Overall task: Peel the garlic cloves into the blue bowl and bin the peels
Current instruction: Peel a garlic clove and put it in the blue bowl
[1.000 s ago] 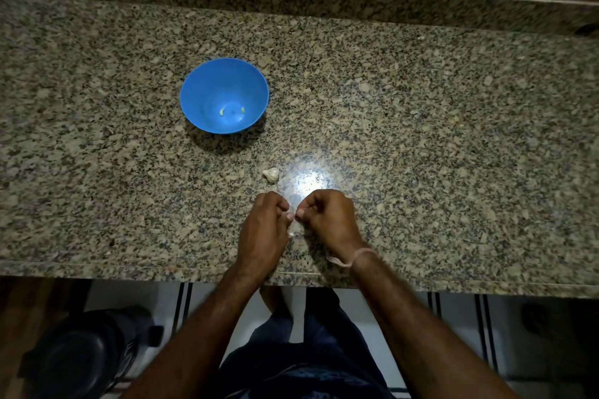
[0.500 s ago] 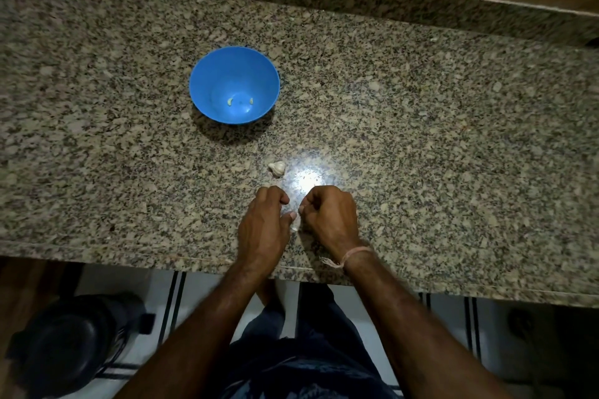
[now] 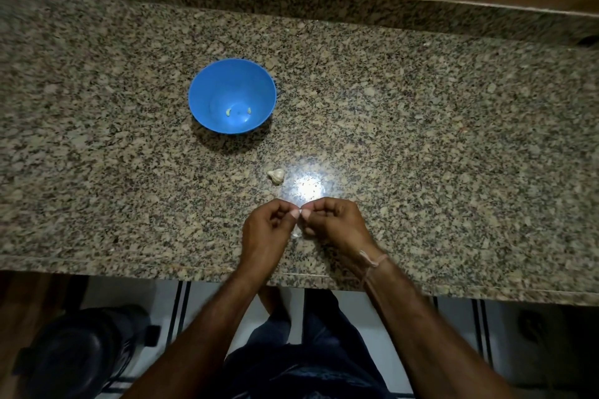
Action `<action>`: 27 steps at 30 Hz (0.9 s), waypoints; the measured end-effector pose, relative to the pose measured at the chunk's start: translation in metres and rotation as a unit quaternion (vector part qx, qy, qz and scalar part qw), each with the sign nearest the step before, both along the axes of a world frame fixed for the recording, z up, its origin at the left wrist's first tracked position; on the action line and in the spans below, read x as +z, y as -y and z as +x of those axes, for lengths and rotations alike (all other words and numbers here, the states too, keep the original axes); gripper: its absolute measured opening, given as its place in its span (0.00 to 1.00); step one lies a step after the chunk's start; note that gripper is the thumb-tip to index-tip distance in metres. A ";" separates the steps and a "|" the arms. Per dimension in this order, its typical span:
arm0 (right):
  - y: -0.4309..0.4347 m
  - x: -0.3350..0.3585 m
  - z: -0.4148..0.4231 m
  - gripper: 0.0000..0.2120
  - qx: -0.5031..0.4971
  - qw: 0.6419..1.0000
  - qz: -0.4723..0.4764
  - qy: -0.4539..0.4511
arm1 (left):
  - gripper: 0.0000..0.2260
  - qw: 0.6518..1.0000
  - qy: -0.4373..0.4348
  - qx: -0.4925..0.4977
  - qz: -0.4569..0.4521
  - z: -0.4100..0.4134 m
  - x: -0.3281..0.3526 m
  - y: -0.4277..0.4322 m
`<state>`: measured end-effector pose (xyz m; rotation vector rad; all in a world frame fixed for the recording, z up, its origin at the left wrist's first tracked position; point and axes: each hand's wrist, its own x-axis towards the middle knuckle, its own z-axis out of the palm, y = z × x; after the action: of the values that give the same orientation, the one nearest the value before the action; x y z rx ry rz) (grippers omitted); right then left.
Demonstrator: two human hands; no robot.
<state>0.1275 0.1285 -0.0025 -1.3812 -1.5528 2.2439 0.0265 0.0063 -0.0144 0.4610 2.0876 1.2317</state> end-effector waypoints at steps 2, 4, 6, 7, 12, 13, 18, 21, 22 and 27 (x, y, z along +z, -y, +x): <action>0.001 0.002 0.001 0.07 -0.008 1.000 -0.019 -0.011 | 0.03 0.999 0.034 0.014 0.009 0.001 0.002 0.000; 0.001 0.003 0.002 0.06 -0.007 1.000 -0.016 -0.017 | 0.04 0.996 0.079 0.022 0.022 -0.001 0.004 0.001; 0.000 0.002 0.005 0.06 -0.011 1.000 0.001 -0.027 | 0.05 0.989 0.140 0.025 0.043 -0.003 0.009 0.000; 0.000 0.003 0.007 0.05 -0.012 0.999 0.020 -0.031 | 0.06 0.984 0.166 0.026 0.051 -0.004 0.013 0.000; 0.004 0.008 0.011 0.03 -0.005 0.991 0.124 -0.046 | 0.04 0.979 0.191 0.034 0.058 -0.006 0.030 -0.005; 0.005 0.008 0.011 0.03 -0.009 0.990 0.133 -0.046 | 0.04 0.982 0.180 0.028 0.059 -0.006 0.032 -0.005; 0.006 0.009 0.009 0.02 -0.029 0.984 0.173 -0.024 | 0.01 0.999 0.029 -0.012 0.031 -0.004 0.036 -0.006; 0.007 0.009 0.008 0.03 -0.026 0.978 0.205 -0.013 | 0.01 0.997 -0.066 -0.028 0.002 -0.003 0.036 -0.007; 0.007 0.009 0.007 0.03 -0.023 0.976 0.215 -0.011 | 0.01 0.996 -0.080 -0.029 -0.002 -0.003 0.036 -0.007; 0.008 0.011 0.006 0.03 -0.016 0.970 0.242 -0.002 | 0.02 0.992 -0.121 -0.044 -0.011 -0.005 0.036 -0.006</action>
<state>0.1339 0.1208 0.0088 -1.2380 -1.8899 1.6800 0.0212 0.0119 0.0213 0.7163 2.2522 1.1485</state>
